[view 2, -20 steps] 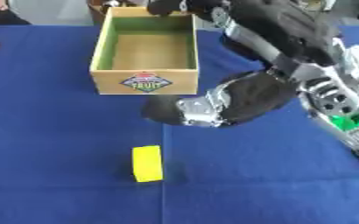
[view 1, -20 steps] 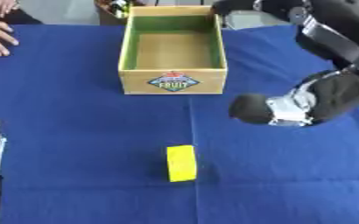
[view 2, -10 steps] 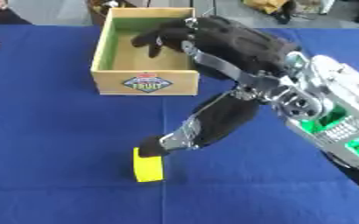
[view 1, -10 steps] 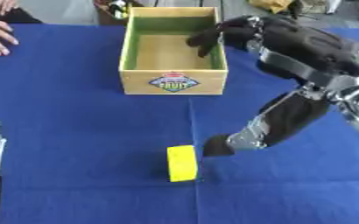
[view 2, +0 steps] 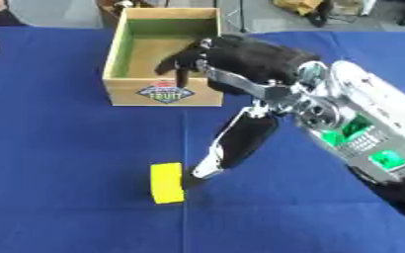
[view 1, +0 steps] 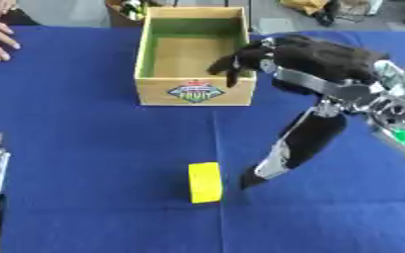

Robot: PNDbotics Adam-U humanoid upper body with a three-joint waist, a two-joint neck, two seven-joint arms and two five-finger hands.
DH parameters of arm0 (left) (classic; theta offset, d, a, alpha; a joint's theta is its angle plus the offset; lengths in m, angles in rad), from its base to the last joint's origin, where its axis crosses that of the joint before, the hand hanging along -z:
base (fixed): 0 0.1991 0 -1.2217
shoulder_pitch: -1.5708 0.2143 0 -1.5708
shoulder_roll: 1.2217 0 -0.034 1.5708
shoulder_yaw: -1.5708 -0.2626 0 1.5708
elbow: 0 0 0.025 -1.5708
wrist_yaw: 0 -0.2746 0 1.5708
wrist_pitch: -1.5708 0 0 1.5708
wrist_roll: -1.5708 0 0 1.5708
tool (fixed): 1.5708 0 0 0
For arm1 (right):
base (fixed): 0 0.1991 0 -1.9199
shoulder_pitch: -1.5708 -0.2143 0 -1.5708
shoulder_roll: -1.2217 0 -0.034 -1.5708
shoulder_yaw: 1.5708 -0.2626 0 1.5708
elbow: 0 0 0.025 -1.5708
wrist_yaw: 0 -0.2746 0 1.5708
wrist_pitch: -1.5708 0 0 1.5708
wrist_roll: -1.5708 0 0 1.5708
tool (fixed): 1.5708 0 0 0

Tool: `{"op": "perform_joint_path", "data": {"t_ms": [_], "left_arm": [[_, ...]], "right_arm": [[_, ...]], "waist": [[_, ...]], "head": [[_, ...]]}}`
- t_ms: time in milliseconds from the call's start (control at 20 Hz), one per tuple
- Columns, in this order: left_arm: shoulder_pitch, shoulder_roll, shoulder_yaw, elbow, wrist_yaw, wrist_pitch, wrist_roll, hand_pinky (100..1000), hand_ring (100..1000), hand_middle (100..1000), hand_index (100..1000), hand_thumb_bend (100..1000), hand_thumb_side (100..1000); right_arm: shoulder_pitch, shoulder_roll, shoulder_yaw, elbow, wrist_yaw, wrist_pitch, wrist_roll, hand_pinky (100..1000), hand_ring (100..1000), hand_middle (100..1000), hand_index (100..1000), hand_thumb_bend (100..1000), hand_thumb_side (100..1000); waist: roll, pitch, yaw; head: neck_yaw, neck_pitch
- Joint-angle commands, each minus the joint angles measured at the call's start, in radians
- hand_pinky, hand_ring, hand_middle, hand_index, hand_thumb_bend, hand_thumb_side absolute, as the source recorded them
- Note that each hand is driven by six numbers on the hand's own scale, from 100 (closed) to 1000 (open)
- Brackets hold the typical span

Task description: Pick up objects on the table and place them in the box.

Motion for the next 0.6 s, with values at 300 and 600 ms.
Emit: {"op": "perform_joint_path", "data": {"t_ms": [300, 600], "left_arm": [[-0.008, 0.027, -0.002, -0.018, 0.004, 0.002, -0.004, 452, 535, 588, 805, 419, 1000], [-0.008, 0.024, -0.003, -0.018, 0.003, 0.004, -0.005, 452, 535, 585, 798, 415, 1000]], "right_arm": [[-0.017, 0.024, -0.008, -0.041, 0.042, 0.054, 0.142, 845, 876, 656, 896, 826, 461], [-0.015, 0.055, 0.008, -0.013, 0.068, 0.059, 0.142, 842, 875, 654, 894, 782, 515]], "waist": [[-0.004, -0.025, -0.002], [-0.006, -0.023, -0.004]], "head": [[0.010, 0.010], [0.010, 0.010]]}}
